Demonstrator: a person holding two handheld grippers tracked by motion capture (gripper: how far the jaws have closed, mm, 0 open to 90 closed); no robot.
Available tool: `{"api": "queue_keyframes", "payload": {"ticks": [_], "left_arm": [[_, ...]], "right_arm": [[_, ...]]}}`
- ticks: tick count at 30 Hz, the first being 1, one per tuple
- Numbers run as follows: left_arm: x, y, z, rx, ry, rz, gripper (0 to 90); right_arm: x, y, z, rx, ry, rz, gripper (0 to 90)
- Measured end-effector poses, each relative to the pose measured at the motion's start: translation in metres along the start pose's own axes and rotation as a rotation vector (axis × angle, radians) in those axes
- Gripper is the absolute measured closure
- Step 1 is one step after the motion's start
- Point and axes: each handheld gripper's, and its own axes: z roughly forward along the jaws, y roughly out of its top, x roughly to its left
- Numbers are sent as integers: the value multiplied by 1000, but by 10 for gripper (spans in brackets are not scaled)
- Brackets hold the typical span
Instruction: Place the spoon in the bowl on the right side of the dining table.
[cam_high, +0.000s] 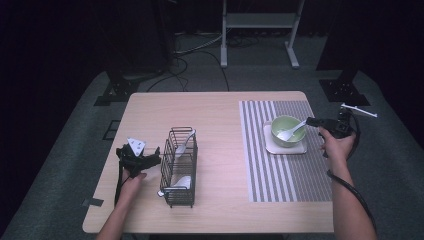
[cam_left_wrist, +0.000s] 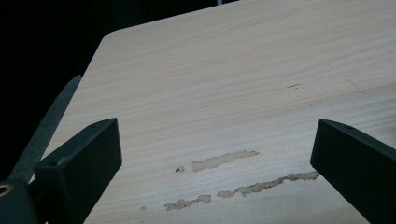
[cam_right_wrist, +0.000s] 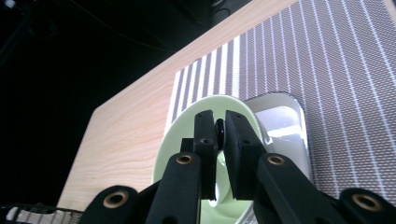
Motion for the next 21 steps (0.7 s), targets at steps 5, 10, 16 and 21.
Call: {"api": "queue_keyframes", "payload": {"ticks": [5, 10, 16, 21], "left_arm": [[0, 0, 0, -1, 0, 3, 10], [0, 0, 0, 0, -1, 4, 9], [0, 0, 0, -1, 0, 5, 10], [0, 0, -1, -2, -1, 2, 10]], "right_arm": [[-3, 1, 3, 17, -25, -12, 791], [-6, 0, 4, 21, -42, -17, 783], [-11, -1, 6, 27, -49, -13, 727], [-12, -2, 7, 26, -51, -18, 716]]}}
